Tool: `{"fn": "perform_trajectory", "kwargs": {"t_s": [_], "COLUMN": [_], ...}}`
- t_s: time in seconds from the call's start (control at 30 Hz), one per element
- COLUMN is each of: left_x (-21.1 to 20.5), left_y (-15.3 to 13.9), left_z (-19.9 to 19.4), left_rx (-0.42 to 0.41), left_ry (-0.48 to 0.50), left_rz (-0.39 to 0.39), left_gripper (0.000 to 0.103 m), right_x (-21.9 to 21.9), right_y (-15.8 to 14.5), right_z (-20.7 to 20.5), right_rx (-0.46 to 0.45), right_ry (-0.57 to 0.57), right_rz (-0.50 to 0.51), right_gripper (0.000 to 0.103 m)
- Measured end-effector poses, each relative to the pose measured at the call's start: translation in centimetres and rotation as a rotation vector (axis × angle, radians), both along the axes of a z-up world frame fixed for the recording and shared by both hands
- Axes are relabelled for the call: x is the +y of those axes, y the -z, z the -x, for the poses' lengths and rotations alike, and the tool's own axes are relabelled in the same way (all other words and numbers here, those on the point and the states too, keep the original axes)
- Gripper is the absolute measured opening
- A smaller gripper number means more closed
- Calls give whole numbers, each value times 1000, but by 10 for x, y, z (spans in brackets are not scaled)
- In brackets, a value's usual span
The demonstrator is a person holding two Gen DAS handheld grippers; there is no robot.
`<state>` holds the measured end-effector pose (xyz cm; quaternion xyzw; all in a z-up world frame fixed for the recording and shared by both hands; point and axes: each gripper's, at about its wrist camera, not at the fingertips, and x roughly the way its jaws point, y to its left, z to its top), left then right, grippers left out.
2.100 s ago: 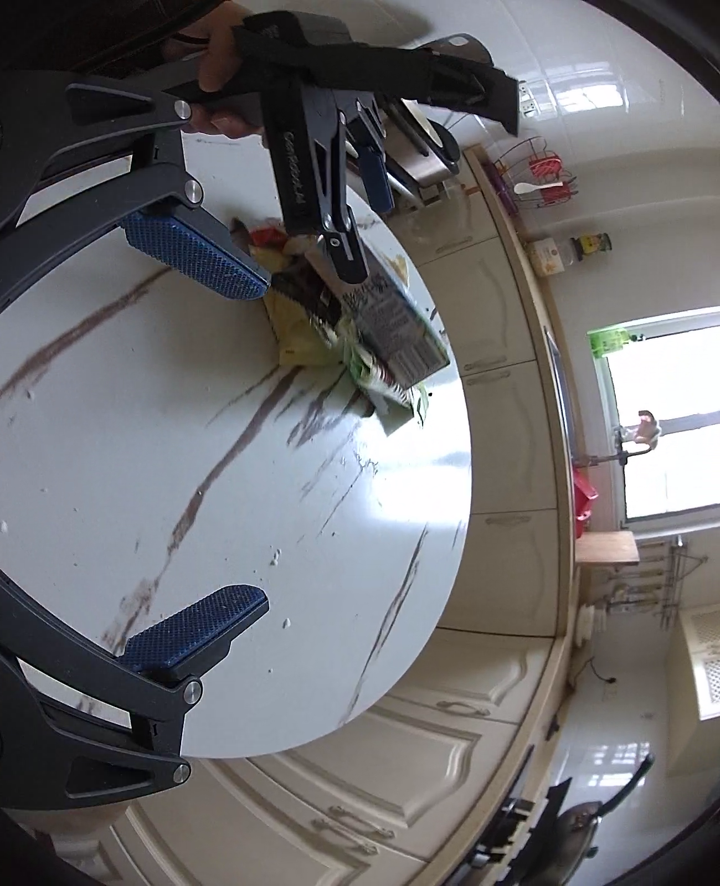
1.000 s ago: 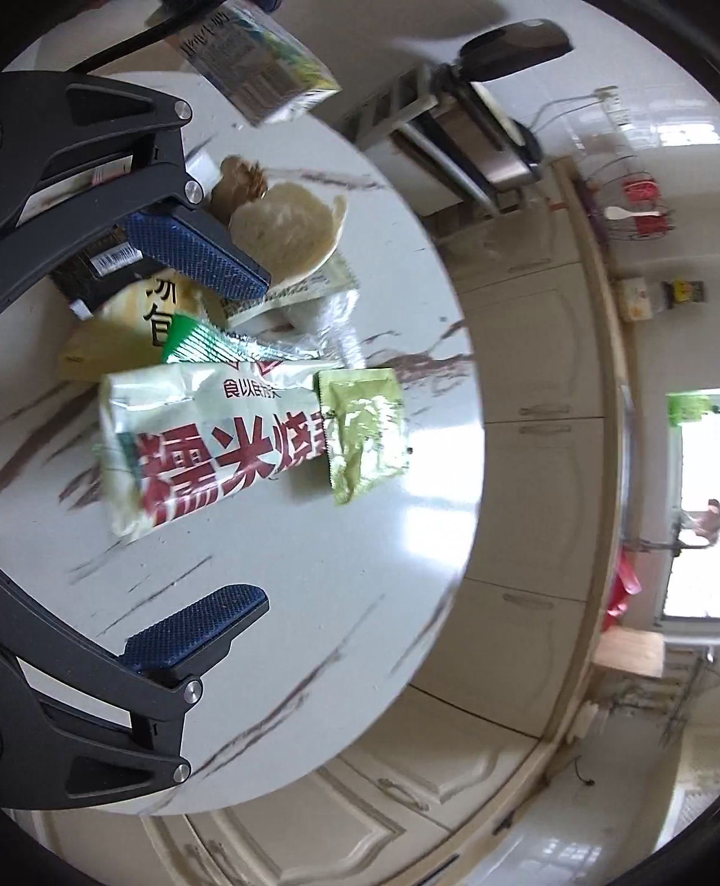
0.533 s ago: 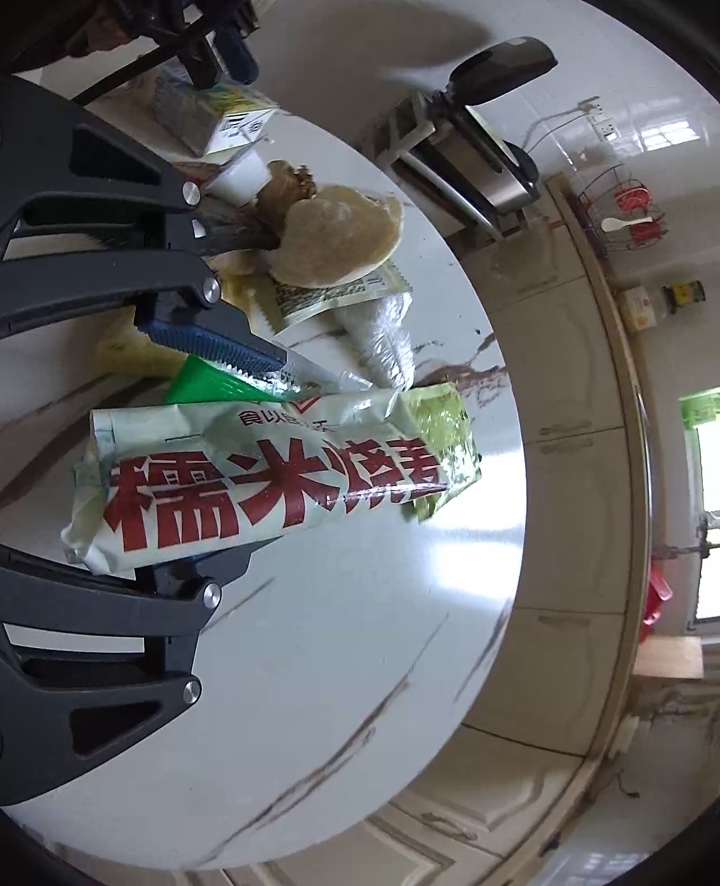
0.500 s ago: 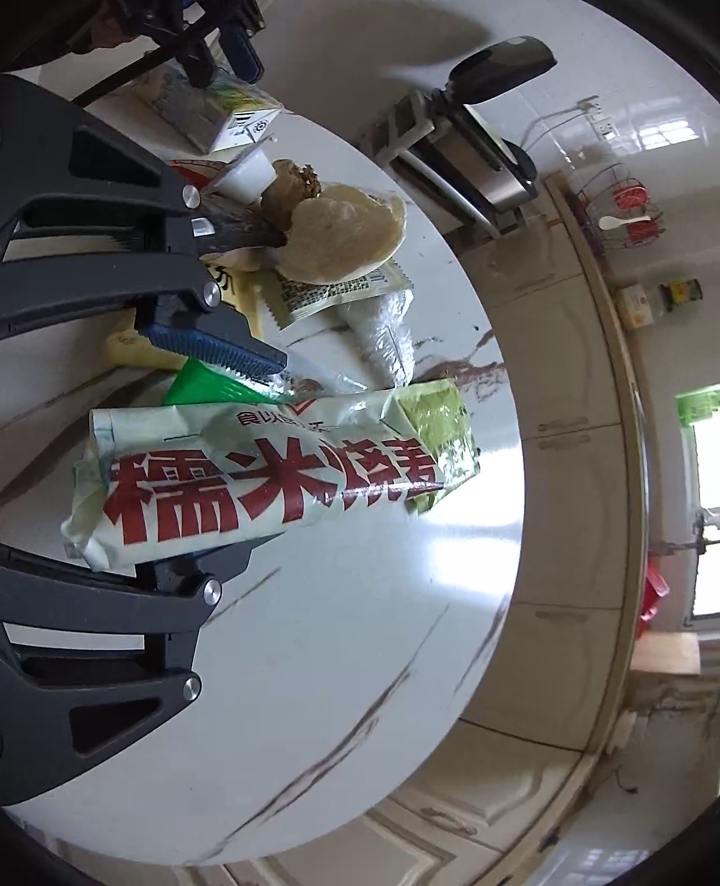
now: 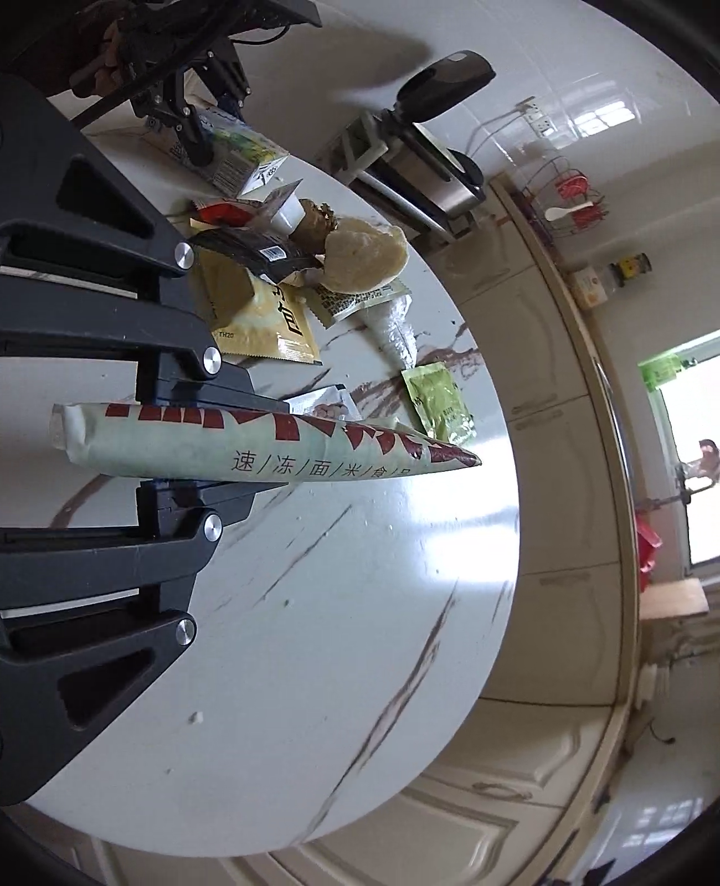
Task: Collect trash
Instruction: 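Grasp the juice carton with the left gripper while the right grasps the red-printed wrapper, then carry carton and wrapper over the blue bin and open both grippers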
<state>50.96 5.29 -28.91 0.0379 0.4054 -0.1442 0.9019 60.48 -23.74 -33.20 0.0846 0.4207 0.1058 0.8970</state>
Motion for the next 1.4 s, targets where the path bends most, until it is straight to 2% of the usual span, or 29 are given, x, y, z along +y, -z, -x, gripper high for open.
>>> {"fn": "perform_trajectory", "kwargs": {"t_s": [0.17,0.3,0.47,0.6,0.77,0.8,0.97,1.17,1.3,1.4], "left_x": [-2,9,51,105,184,195,265,305,312,318], "left_y": [-18,-36,-44,-31,5,11,63,113,140,149], "left_z": [13,32,63,96,139,144,171,169,155,140], "left_rx": [-36,-75,-105,-86,-36,-30,64,161,202,232], "left_ry": [11,-3,-66,-161,-319,-320,-453,-549,-566,-576], "left_rz": [77,131,157,156,130,124,133,168,186,178], "left_gripper": [43,43,44,44,44,44,44,44,45,47], "right_x": [2,29,104,190,294,317,398,459,476,481], "right_y": [-26,-44,-56,-52,-25,-16,32,99,142,168], "right_z": [21,37,55,68,75,74,71,61,51,46], "right_rx": [-57,-73,-90,-80,-34,-22,36,124,207,251], "right_ry": [13,-53,-183,-319,-427,-450,-525,-542,-535,-527], "right_rz": [-53,-93,-161,-190,-215,-218,-177,-76,-42,-23], "right_gripper": [16,16,16,16,16,16,16,16,16,16]}}
